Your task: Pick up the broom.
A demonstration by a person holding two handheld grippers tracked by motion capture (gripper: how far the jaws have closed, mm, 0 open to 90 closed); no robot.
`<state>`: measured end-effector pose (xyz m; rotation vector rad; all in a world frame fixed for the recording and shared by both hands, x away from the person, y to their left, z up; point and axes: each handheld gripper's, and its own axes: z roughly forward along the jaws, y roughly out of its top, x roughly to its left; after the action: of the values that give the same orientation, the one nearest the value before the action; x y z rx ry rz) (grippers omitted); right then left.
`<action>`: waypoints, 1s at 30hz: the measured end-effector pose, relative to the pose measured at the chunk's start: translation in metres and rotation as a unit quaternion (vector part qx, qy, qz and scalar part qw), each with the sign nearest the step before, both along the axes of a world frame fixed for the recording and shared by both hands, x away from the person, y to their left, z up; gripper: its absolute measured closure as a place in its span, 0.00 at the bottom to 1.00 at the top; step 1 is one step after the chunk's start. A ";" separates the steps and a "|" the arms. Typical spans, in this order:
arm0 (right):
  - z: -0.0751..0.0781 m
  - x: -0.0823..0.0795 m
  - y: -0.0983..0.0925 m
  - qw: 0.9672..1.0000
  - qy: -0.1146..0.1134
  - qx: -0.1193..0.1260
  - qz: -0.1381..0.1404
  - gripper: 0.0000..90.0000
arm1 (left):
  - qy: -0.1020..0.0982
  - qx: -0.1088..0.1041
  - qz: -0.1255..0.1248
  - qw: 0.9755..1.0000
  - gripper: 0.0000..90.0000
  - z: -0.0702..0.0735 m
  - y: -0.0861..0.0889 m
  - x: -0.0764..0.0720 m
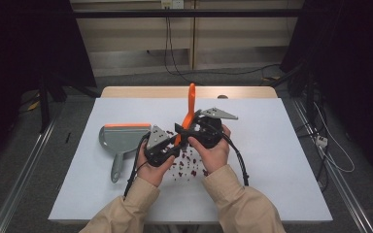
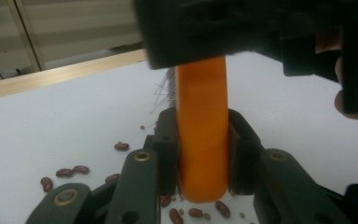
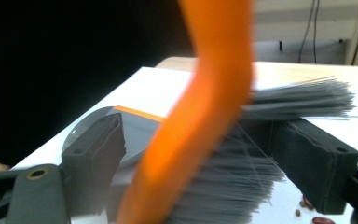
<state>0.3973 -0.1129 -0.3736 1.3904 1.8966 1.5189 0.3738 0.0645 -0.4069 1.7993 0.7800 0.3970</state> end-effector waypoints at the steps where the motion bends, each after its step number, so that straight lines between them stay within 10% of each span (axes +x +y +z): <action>1: 0.000 0.000 0.002 1.000 0.004 -0.002 -0.004 0.23 | -0.010 0.010 -0.001 1.000 0.77 -0.001 -0.001 -0.001; 21: 0.011 0.005 0.011 0.998 0.056 0.015 -0.007 0.72 | -0.053 0.022 0.012 0.998 0.60 -0.001 -0.010 -0.007; 30: 0.014 0.011 -0.012 0.999 0.040 -0.004 0.002 0.78 | -0.008 -0.012 -0.024 1.000 0.35 0.002 -0.001 -0.002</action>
<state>0.4088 -0.1245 -0.3597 1.4655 1.9508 1.4773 0.3718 0.0636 -0.4048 1.7879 0.7269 0.3686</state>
